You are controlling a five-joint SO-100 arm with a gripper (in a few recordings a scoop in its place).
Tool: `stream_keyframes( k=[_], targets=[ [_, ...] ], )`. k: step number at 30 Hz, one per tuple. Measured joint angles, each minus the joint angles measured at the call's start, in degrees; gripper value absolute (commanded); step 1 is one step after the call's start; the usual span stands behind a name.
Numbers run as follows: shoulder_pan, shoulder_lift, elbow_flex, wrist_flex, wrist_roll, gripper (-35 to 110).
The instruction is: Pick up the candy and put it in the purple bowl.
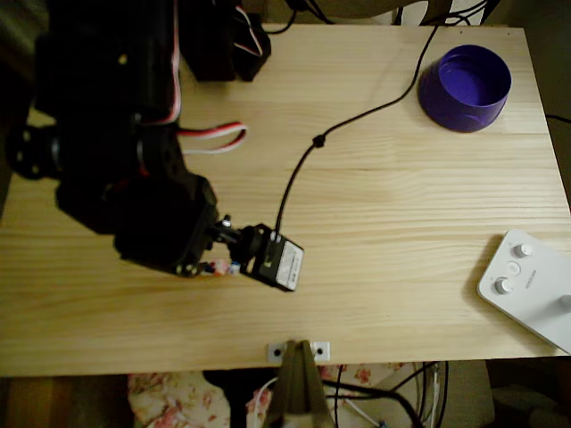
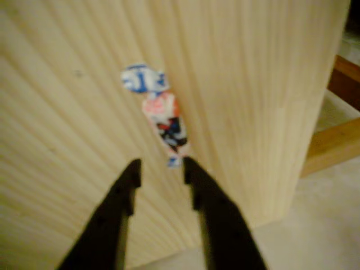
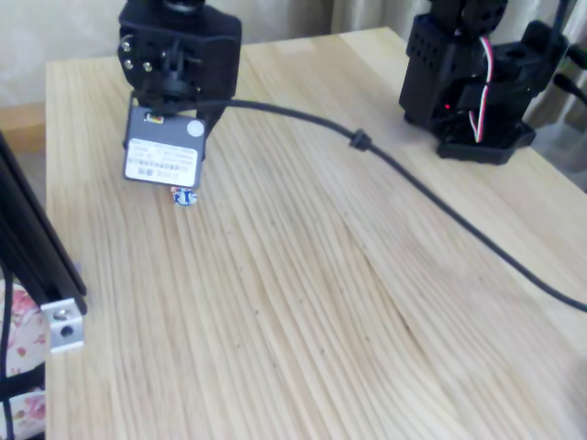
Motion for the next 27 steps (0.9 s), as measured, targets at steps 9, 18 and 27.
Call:
stream_keyframes(
  k=[9, 18, 27],
  targets=[
    [0.4, -1.3, -0.4, 1.2, -1.6, 18],
    [0.2, -5.5, -0.5, -0.7, -2.1, 18],
    [0.2, -7.9, -2.5, -3.3, -2.4, 18]
  ],
)
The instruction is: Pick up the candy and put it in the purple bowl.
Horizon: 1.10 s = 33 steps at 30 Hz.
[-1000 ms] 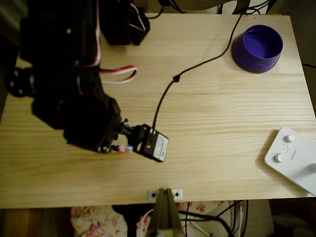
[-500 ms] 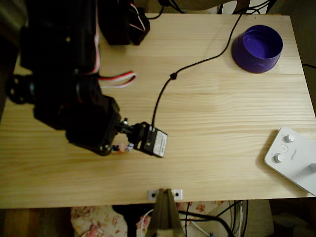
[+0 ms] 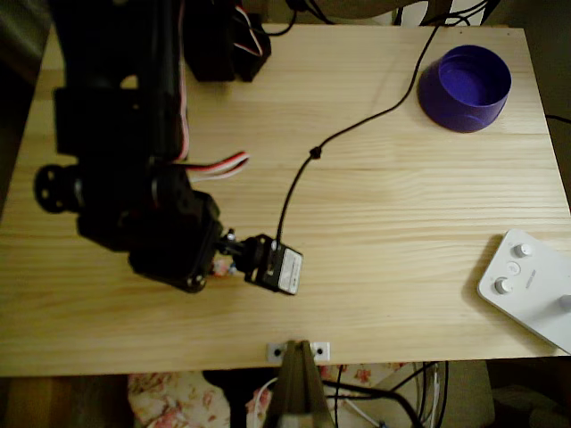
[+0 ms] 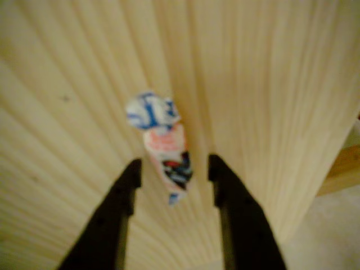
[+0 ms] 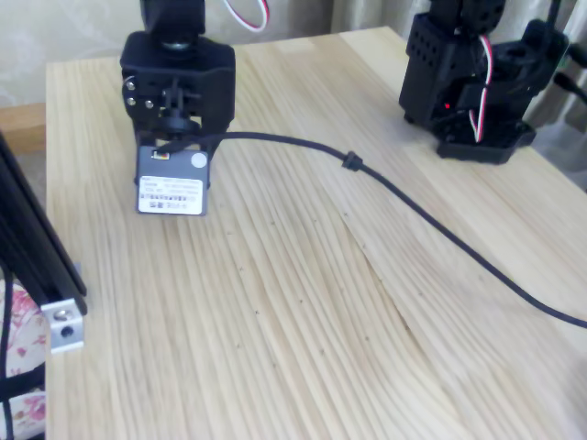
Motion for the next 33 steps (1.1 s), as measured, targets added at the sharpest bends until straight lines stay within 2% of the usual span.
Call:
stream_keyframes(
  k=[21, 33],
  targets=[
    [0.0, -1.9, -0.3, 1.1, 0.0, 3],
    [0.0, -2.0, -5.8, 5.5, 8.2, 2]
  ],
)
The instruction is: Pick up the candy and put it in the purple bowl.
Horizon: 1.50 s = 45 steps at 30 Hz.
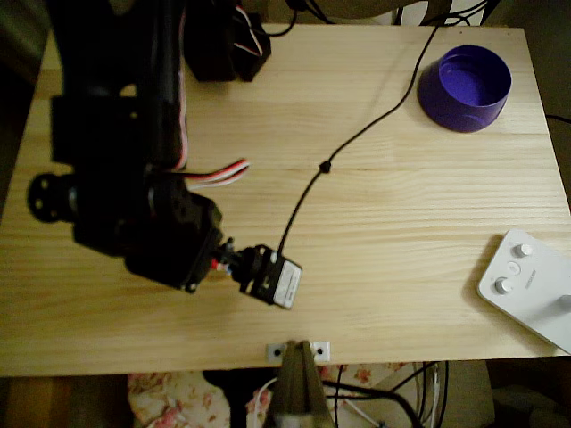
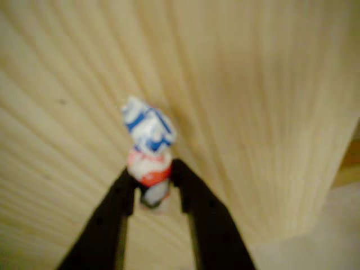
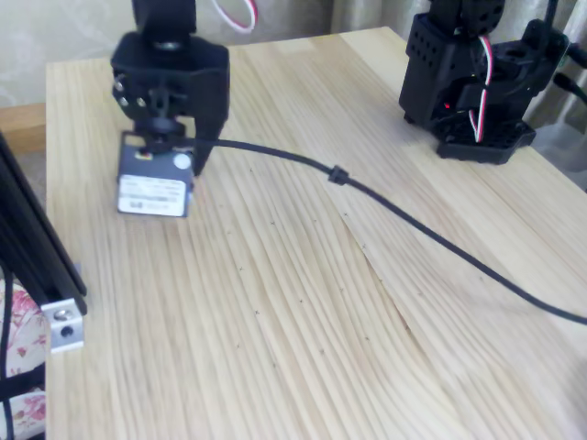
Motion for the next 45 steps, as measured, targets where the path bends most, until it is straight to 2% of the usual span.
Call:
stream_keyframes(
  k=[10, 21, 34, 41, 45],
  targets=[
    [0.0, 1.1, -2.5, 7.2, 12.5, 2],
    [-0.8, 12.7, -2.5, 11.9, 21.9, 2],
    [-4.8, 30.8, 9.3, 17.3, 28.8, 2],
    [-12.0, 40.3, 11.1, 20.2, 33.0, 2],
    [-20.0, 46.5, 12.3, 20.8, 36.6, 2]
  ],
)
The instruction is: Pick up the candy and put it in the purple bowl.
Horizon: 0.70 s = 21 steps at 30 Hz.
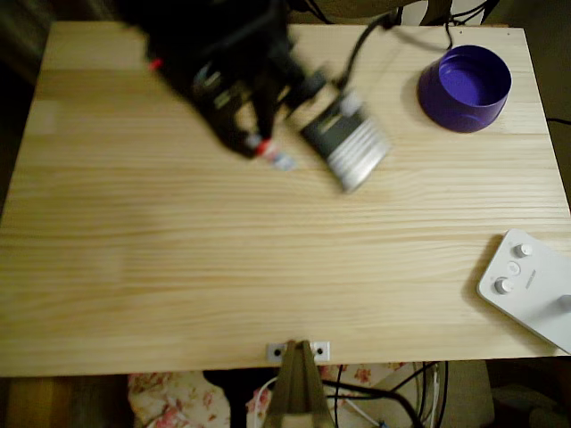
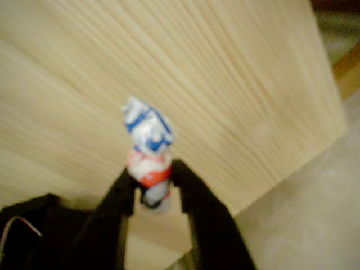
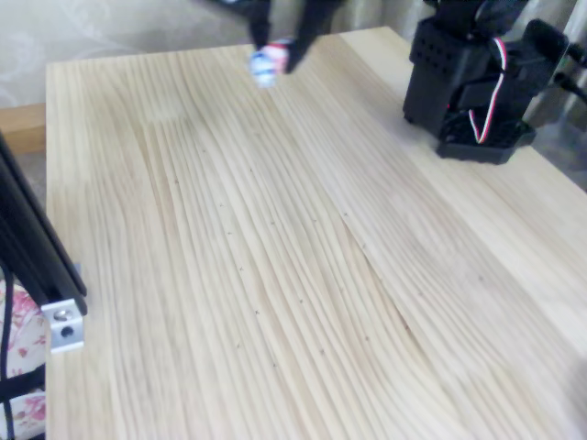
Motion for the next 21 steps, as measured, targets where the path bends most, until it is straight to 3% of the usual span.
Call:
stream_keyframes(
  k=[10, 21],
  targets=[
    [-24.2, 7.6, 0.6, 0.5, 9.8, 2],
    [-41.8, 4.0, 0.4, -6.4, 16.7, 2]
  ],
)
